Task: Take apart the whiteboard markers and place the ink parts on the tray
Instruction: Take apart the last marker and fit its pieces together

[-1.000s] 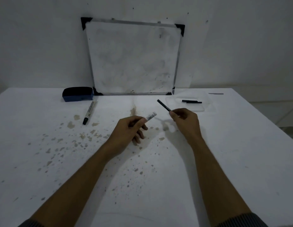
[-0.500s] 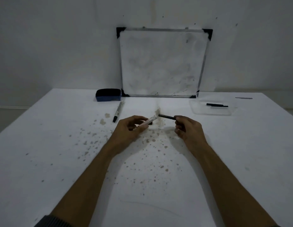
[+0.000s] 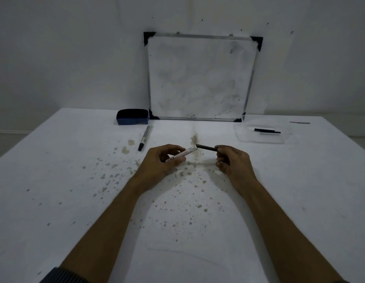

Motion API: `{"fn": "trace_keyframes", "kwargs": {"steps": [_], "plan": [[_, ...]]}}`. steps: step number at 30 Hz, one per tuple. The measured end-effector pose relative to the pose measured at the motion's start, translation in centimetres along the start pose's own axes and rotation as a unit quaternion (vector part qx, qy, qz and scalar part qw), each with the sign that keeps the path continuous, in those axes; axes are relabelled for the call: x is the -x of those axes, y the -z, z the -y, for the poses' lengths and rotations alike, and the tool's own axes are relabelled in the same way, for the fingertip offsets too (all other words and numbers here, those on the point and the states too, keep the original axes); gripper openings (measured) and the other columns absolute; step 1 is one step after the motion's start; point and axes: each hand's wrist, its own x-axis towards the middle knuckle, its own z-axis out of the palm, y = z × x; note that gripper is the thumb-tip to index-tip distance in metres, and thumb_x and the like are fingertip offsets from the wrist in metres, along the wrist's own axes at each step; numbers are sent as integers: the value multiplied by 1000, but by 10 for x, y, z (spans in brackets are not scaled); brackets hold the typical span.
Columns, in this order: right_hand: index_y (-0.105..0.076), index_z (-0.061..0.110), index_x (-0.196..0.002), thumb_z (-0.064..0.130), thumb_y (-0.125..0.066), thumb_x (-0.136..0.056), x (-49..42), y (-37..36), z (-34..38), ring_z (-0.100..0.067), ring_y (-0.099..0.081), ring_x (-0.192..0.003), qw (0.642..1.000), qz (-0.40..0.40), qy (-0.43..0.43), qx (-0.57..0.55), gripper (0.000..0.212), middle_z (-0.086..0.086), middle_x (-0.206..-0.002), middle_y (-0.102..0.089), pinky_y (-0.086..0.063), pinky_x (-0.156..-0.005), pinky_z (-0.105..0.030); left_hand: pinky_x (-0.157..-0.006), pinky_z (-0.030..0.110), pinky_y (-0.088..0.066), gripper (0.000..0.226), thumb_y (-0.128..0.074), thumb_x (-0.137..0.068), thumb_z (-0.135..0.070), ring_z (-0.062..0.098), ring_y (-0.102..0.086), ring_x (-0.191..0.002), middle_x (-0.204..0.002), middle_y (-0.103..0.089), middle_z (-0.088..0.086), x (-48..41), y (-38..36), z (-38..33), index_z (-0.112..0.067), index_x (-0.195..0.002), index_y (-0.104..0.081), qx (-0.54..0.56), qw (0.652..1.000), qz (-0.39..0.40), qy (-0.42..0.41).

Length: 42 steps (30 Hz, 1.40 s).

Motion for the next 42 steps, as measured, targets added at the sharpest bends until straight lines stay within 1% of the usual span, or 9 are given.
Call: {"fn": "trace_keyframes", "kwargs": {"steps": [6,10,13,17,21,25,31,37,42], "plan": [[-80,9,-105,13,-68,-96,3,3,0,-13,-59,-69,995,26,58,77,16,-3,-78,-64,-55,-76,-38,-59,21,-51,23,-77,-92,-36,6,-60,-64,-107,-78,-7,0,-1,5,-36,-115,-78,-42,999,19,-15],[-79,23,-115,28,-69,-97,11,-10,-2,3,-62,-72,964,86,138,211,22,13,-87,-73,-55,-73,-20,-53,30,-49,26,-71,-98,-33,19,-57,-58,-94,-80,2,0,-4,7,-26,-122,-77,-18,999,45,-20],[-74,30,-123,38,-56,-102,12,-25,-7,7,-59,-79,933,115,178,292,28,12,-94,-64,-45,-71,-11,-49,32,-49,22,-68,-100,-27,26,-56,-56,-89,-78,10,-3,-2,7,-18,-118,-78,22,999,28,-13],[-65,33,-133,48,-37,-107,1,-37,-3,-1,-56,-95,929,115,116,331,41,6,-110,-60,-43,-80,-18,-45,29,-49,21,-65,-102,-26,20,-56,-50,-88,-76,11,-10,7,9,-12,-110,-77,28,999,-37,-3],[-62,33,-137,47,-57,-100,-19,-51,-13,-6,-58,-103,864,125,172,457,40,4,-129,-57,-46,-90,-19,-41,27,-45,28,-57,-106,-29,21,-55,-46,-85,-73,3,-19,15,16,-9,-118,-72,42,987,-156,16],[-73,34,-120,49,-65,-94,-31,-57,-33,-13,-61,-98,791,112,246,550,32,4,-114,-64,-55,-90,-39,-43,27,-45,29,-53,-107,-29,25,-55,-50,-80,-69,-3,-17,10,13,-8,-119,-70,41,989,-142,5],[-70,29,-125,35,-61,-101,-29,-47,-24,2,-62,-93,884,78,220,404,26,8,-113,-66,-45,-76,-6,-44,32,-48,20,-59,-104,-33,19,-57,-50,-84,-73,1,-17,4,9,-20,-120,-63,43,996,-82,-9],[-75,22,-120,30,-61,-101,-29,-34,-8,-12,-63,-80,979,78,126,142,24,2,-102,-77,-49,-71,-27,-54,33,-55,26,-64,-101,-38,17,-59,-57,-90,-76,4,-14,3,13,-29,-125,-68,4,1000,-24,-14],[-78,17,-109,21,-65,-99,-31,-32,-6,-25,-70,-82,985,99,103,96,17,-6,-106,-80,-49,-74,-37,-54,25,-53,27,-68,-98,-40,3,-59,-55,-87,-78,0,-12,1,14,-32,-124,-72,-31,999,-11,-25]]}}
